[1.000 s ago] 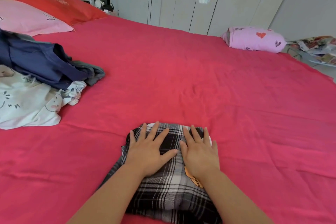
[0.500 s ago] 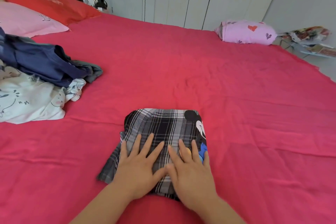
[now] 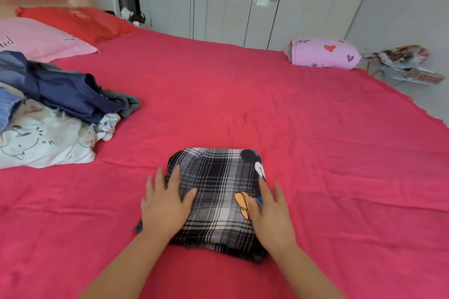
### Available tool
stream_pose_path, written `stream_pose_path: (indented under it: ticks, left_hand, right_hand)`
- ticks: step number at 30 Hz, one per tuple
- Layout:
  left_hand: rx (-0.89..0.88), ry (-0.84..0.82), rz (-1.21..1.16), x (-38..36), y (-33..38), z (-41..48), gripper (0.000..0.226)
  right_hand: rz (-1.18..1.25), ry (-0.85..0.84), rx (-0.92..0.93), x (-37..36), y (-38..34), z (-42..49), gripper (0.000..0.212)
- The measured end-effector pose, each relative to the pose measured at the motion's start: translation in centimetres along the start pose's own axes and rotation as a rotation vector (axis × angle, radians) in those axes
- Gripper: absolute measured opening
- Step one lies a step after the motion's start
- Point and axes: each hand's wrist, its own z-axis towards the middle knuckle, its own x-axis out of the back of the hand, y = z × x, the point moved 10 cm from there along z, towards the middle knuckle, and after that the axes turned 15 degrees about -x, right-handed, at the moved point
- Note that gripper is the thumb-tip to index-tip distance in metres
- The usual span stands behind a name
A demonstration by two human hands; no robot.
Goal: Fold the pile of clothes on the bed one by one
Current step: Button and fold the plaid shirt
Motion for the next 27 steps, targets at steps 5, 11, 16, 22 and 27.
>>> stream_pose_path:
  ticks: [5,11,16,22,27]
  left_hand:
    - [0.109,-0.077,-0.096,-1.0,-1.2,1.1,0.08]
    - [0.07,-0.055,-0.234,-1.5,-1.2,2.2,0.067]
    - [0.012,0.071,-0.306,-0.2,0.3,2.4,0.06]
    - [-0.083,0.059,-0.381,-0.6,9.7,2.0,0.058]
    - [-0.158,0.036,-0.586,-4.2,24.3,-0.6,0.061]
  right_hand:
    - [0.067,-0.04,-0.101,-1.3,1.1,1.2,0.061]
    - [0.077,-0.039,-0.108,-2.3,0.6,2.2,0.065]
    - [0.17,0.006,-0.046,-0.2,0.5,2.1,0.064]
    - [0.171,0.106,-0.038,8.7,5.3,2.4,0.065]
    - [0.087,0.183,-0.065,19.9,15.0,2.5,0.066]
